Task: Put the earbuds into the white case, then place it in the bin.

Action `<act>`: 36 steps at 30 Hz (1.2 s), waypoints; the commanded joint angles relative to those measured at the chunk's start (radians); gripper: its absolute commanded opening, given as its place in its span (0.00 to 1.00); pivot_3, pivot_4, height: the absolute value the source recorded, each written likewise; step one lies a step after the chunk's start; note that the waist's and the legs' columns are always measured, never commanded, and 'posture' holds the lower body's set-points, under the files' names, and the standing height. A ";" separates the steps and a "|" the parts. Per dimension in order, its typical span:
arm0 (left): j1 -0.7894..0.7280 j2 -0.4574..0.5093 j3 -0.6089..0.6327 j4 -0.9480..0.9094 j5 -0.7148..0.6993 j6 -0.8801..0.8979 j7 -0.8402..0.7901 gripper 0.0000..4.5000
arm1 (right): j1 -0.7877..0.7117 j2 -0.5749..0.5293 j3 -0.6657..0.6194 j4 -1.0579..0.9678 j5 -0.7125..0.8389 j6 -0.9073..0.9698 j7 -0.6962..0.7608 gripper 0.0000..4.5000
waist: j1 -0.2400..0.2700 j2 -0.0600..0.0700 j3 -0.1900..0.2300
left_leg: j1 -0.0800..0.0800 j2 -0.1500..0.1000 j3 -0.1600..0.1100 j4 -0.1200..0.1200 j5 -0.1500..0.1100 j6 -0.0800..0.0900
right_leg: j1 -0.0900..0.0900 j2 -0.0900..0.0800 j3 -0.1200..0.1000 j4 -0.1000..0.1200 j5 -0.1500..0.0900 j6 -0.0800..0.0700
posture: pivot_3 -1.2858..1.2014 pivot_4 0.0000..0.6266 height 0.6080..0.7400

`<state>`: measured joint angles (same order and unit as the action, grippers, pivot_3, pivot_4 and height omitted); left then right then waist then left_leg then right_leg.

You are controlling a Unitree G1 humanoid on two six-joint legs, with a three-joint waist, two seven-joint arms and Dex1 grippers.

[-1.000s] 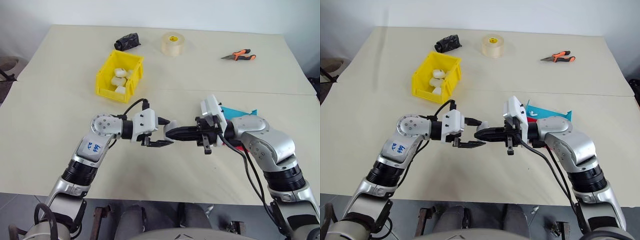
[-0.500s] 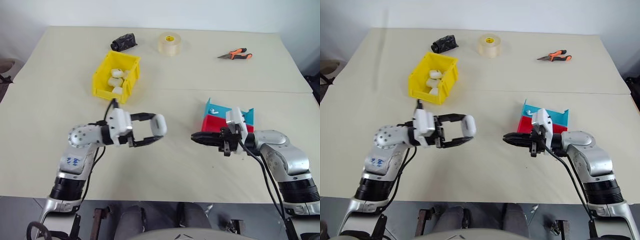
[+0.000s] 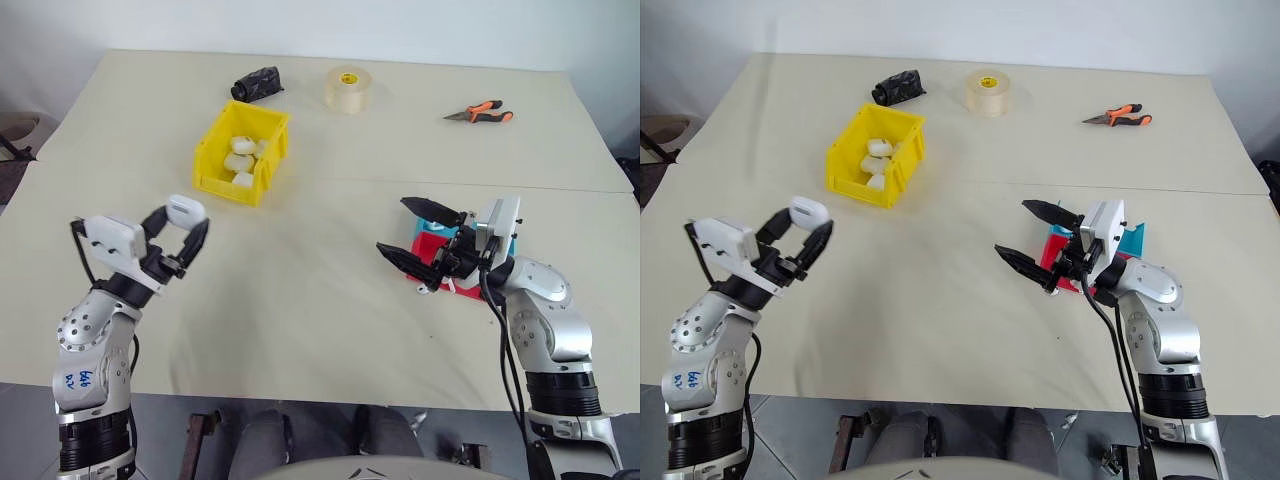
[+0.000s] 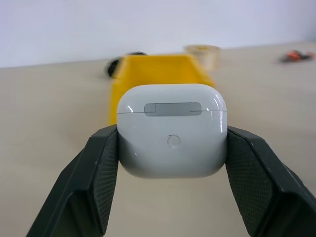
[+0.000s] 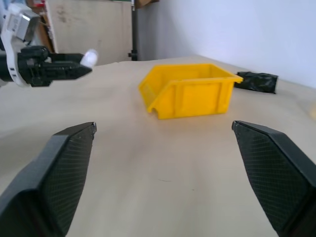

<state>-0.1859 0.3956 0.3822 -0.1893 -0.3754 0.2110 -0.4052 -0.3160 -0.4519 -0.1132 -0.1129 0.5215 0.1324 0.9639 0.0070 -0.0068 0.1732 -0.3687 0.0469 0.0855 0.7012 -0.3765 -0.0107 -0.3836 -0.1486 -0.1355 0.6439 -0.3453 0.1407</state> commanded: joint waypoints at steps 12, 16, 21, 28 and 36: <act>-0.672 0.056 -0.156 0.888 0.182 -0.260 -0.045 0.62 | 0.005 0.009 0.015 -0.038 -0.026 -0.024 -0.042 0.99 | -0.015 -0.001 0.000 | 0.001 -0.001 0.004 -0.002 0.000 0.000 | -0.002 0.000 -0.002 0.000 0.000 0.000 | 0.52 0.24 1.00; -0.746 0.060 -0.170 1.013 0.184 -0.253 -0.086 0.79 | 0.022 0.017 0.020 -0.070 -0.022 -0.020 -0.064 1.00 | -0.023 -0.001 0.000 | 0.000 -0.001 0.005 -0.003 0.000 0.000 | -0.004 0.000 -0.003 0.000 0.000 0.000 | 0.52 0.24 1.00; -0.682 0.087 -0.204 0.911 0.192 -0.246 -0.164 1.00 | 0.040 0.011 0.013 -0.081 -0.021 -0.020 -0.073 1.00 | -0.036 -0.001 0.000 | 0.000 0.000 0.005 -0.003 0.000 0.000 | -0.004 0.000 -0.002 0.002 0.000 0.000 | 0.52 0.24 1.00; -0.401 0.219 -0.219 0.438 0.049 -0.138 -0.468 1.00 | 0.055 -0.054 -0.007 -0.035 -0.026 -0.019 -0.017 1.00 | -0.038 -0.001 0.000 | -0.001 0.000 0.005 -0.002 0.000 0.000 | -0.006 0.000 -0.001 0.003 0.000 0.000 | 0.52 0.24 1.00; 0.093 0.371 -0.112 0.011 -0.067 -0.106 -0.642 1.00 | 0.033 -0.173 -0.005 0.104 -0.022 -0.026 0.153 1.00 | -0.033 0.000 0.000 | 0.000 0.001 0.006 -0.002 0.000 0.000 | -0.006 0.000 0.002 0.003 0.000 0.000 | 0.52 0.24 1.00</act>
<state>-0.1168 0.7576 0.2266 -0.1222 -0.4328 0.1206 -1.0498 -0.2708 -0.6093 -0.0957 -0.0097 0.4942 0.1327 1.0892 -0.0260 -0.0069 0.1736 -0.3688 0.0481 0.0918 0.6993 -0.3764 -0.0109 -0.3897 -0.1486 -0.1332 0.6466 -0.3453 0.1407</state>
